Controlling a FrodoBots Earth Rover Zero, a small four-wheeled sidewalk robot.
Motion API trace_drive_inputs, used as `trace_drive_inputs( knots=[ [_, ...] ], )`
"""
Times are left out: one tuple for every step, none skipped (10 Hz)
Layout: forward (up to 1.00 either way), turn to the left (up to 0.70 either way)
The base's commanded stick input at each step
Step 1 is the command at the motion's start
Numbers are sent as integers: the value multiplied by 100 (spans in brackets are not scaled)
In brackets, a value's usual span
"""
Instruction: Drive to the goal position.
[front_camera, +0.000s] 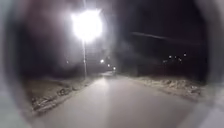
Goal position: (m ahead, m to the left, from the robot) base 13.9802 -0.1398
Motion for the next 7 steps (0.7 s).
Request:
trace_drive_inputs(
  knots=[
    [100, 5],
    [100, 5],
    [100, 5],
    [100, 5],
    [100, 5],
    [100, 5],
    [100, 5]
  ],
)
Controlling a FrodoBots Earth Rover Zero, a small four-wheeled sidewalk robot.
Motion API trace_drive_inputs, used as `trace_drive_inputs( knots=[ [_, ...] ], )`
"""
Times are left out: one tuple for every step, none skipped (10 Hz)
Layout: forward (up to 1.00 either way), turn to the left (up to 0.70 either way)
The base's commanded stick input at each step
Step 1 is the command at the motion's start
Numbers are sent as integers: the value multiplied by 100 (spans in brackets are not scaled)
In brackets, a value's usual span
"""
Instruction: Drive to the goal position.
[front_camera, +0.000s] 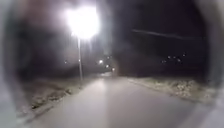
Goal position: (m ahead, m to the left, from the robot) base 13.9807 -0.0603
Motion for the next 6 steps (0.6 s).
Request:
trace_drive_inputs(
  knots=[
    [100, 5],
    [100, 5],
    [100, 5],
    [100, 5],
    [100, 5],
    [100, 6]
  ],
)
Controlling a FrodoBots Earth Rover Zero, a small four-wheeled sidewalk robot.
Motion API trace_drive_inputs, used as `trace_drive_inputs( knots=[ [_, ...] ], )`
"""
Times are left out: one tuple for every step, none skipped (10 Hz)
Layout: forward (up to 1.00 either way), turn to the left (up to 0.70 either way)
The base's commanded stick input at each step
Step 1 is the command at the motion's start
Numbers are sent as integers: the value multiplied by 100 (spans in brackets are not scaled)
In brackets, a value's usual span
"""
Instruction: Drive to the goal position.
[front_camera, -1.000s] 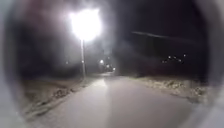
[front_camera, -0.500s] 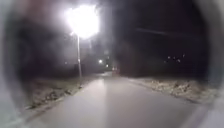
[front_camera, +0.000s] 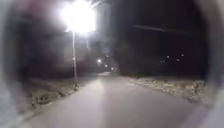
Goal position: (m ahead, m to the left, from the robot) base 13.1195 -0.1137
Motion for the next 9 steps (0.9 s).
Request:
trace_drive_inputs(
  knots=[
    [100, 7],
    [100, 9],
    [100, 11],
    [100, 11],
    [100, 11],
    [100, 11],
    [100, 11],
    [100, 8],
    [100, 5]
  ],
)
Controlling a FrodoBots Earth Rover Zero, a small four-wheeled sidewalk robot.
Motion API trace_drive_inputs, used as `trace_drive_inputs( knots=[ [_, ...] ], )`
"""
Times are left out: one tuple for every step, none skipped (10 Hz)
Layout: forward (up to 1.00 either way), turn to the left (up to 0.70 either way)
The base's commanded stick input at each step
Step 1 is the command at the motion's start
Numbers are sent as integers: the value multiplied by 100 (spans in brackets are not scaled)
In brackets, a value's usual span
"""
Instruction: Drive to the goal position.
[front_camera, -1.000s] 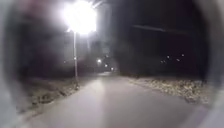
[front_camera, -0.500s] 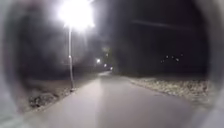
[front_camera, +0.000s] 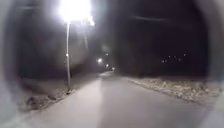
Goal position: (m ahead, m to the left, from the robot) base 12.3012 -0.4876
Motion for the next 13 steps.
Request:
trace_drive_inputs(
  knots=[
    [100, 5],
    [100, 5],
    [100, 7],
    [100, 8],
    [100, 8],
    [100, 8],
    [100, 8],
    [100, 8],
    [100, 4],
    [100, 4],
    [100, 4],
    [100, 4],
    [100, 4]
  ],
)
